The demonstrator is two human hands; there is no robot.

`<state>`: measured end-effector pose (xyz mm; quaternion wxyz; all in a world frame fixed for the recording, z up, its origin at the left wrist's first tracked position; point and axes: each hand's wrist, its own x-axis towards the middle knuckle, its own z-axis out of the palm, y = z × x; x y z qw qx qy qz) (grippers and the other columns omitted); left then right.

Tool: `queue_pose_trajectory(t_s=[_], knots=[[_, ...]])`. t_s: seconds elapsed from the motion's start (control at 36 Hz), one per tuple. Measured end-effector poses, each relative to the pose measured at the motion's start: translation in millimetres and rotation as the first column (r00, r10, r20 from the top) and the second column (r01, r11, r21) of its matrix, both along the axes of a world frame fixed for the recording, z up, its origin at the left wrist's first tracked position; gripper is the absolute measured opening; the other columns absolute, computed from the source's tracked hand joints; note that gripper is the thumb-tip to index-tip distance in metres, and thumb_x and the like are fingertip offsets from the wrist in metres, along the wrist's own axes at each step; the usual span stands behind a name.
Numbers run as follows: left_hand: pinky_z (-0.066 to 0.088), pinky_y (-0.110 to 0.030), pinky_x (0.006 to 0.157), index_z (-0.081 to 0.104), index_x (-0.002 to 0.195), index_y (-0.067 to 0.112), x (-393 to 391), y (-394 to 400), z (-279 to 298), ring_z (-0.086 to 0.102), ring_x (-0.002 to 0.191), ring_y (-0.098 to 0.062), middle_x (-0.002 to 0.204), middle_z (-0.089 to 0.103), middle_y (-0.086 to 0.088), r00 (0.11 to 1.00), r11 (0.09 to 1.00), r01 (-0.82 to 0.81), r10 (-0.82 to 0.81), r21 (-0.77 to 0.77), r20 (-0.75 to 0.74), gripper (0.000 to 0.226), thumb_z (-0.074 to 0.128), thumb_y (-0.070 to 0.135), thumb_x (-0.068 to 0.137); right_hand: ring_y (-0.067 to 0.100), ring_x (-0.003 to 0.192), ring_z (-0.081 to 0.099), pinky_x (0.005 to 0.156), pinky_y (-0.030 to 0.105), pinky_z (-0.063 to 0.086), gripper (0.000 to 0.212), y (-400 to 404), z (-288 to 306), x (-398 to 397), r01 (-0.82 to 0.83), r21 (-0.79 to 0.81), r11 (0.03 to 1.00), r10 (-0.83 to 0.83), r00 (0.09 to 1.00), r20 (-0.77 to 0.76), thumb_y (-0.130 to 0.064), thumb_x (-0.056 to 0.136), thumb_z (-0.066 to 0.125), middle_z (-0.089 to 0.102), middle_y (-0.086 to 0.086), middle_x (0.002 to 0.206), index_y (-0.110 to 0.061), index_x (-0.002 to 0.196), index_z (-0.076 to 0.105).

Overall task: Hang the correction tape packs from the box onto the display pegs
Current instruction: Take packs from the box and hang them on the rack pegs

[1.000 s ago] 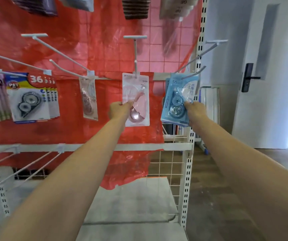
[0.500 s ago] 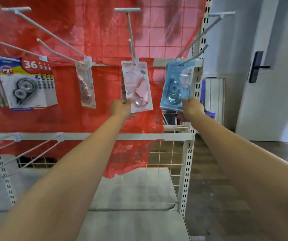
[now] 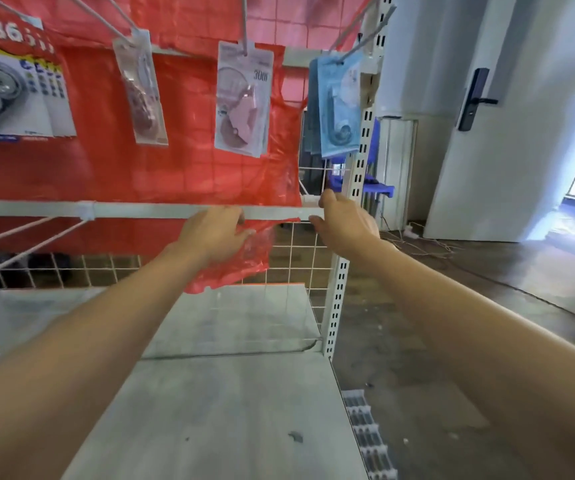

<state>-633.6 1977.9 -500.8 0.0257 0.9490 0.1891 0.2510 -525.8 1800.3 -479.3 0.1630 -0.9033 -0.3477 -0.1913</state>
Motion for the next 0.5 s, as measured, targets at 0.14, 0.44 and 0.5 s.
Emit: queue_pose_trajectory(t_s=[0.14, 0.44, 0.5], knots=[[0.046, -0.04, 0.087, 0.059, 0.109, 0.014, -17.2, -5.4, -36.0, 0.058, 0.107, -0.032, 0.116, 0.063, -0.01, 0.998, 0.999, 0.007, -0.005, 0.036, -0.06, 0.034, 0.053, 0.043, 0.093, 0.032, 0.112, 0.053, 0.081, 0.042, 0.043, 0.033, 7.4, -36.5, -13.5, -0.052, -0.031, 0.998, 0.052, 0.998, -0.021, -0.027, 0.098, 0.045, 0.052, 0.012, 0.127, -0.009, 0.126, 0.044], [0.044, -0.039, 0.094, 0.052, 0.125, 0.014, -103.0, -7.0, -124.2, 0.051, 0.118, -0.027, 0.129, 0.055, -0.007, 0.95, 0.991, -0.13, 0.128, 0.011, -0.284, 0.043, 0.051, 0.044, 0.095, 0.033, 0.124, 0.046, 0.099, 0.047, 0.036, 0.042, 40.7, -148.2, -76.2, -0.302, -0.126, 0.945, 0.282, 0.947, -0.156, -0.028, 0.097, 0.049, 0.046, 0.013, 0.136, -0.007, 0.132, 0.041], [0.044, -0.04, 0.095, 0.049, 0.129, 0.013, -129.9, -6.9, -137.5, 0.052, 0.118, -0.027, 0.132, 0.053, -0.007, 0.925, 0.981, -0.192, 0.185, 0.014, -0.333, 0.045, 0.05, 0.043, 0.095, 0.031, 0.127, 0.044, 0.101, 0.046, 0.036, 0.044, 50.5, -167.7, -95.4, -0.362, -0.147, 0.921, 0.332, 0.923, -0.195, -0.031, 0.098, 0.049, 0.043, 0.011, 0.139, -0.009, 0.134, 0.04]])
